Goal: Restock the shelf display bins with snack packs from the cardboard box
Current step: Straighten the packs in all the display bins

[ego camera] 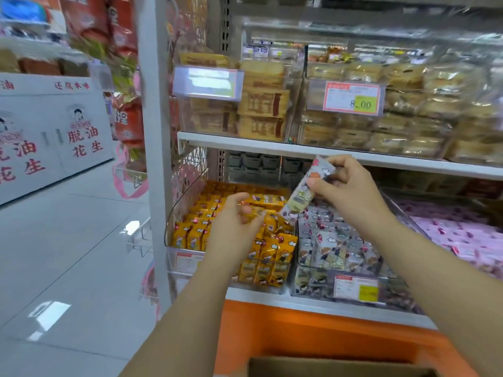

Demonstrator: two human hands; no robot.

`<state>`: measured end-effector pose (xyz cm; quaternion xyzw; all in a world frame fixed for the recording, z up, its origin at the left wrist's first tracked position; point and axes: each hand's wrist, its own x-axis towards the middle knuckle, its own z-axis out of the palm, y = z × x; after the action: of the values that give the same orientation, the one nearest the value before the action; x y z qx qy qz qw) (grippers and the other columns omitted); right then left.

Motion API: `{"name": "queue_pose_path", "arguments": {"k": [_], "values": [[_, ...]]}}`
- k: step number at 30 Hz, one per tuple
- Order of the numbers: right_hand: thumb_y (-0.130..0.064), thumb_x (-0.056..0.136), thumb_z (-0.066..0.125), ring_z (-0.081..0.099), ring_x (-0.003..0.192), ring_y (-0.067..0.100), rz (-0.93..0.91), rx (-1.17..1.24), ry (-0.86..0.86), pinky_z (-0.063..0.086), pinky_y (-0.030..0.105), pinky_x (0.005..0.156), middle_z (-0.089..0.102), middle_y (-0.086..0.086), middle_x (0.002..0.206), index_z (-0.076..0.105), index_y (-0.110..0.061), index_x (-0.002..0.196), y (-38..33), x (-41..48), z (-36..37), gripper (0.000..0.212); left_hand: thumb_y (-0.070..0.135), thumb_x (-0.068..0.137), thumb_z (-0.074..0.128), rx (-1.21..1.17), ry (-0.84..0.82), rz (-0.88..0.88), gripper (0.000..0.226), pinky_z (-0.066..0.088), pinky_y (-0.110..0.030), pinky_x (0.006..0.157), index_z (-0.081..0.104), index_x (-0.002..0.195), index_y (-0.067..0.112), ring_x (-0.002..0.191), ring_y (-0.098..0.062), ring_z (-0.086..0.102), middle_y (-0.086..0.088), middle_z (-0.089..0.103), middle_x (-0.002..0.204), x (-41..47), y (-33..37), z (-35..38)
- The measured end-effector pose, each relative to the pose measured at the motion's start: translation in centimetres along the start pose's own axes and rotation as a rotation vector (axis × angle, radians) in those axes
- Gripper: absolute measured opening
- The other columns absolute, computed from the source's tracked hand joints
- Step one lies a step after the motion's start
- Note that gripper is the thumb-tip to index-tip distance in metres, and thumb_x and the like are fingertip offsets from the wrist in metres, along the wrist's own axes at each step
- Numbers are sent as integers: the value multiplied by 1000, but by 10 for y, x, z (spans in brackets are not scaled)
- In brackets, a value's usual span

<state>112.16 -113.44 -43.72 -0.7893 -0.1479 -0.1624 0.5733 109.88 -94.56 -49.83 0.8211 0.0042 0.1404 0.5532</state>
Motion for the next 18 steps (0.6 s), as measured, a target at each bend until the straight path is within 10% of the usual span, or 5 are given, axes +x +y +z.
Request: {"name": "queue_pose_path", "arguments": {"k": [4, 18], "values": [[-23, 85, 69, 49, 66, 12, -74, -288, -89, 44, 28, 64, 60, 6, 87, 54, -28, 94, 12, -6, -14, 18, 25, 91, 62, 445, -62, 67, 37, 45, -40, 99, 55, 128, 31, 114, -15, 54, 7, 57, 129, 4, -12, 11], [-40, 86, 66, 51, 80, -2, -60, -1075, -564, 32, 29, 92, 53, -22, 87, 64, -27, 96, 31, -6, -9, 17, 28, 92, 59, 467, 46, 110, 29, 48, -43, 93, 61, 120, 29, 108, -16, 57, 5, 61, 122, 6, -29, 3]]}}
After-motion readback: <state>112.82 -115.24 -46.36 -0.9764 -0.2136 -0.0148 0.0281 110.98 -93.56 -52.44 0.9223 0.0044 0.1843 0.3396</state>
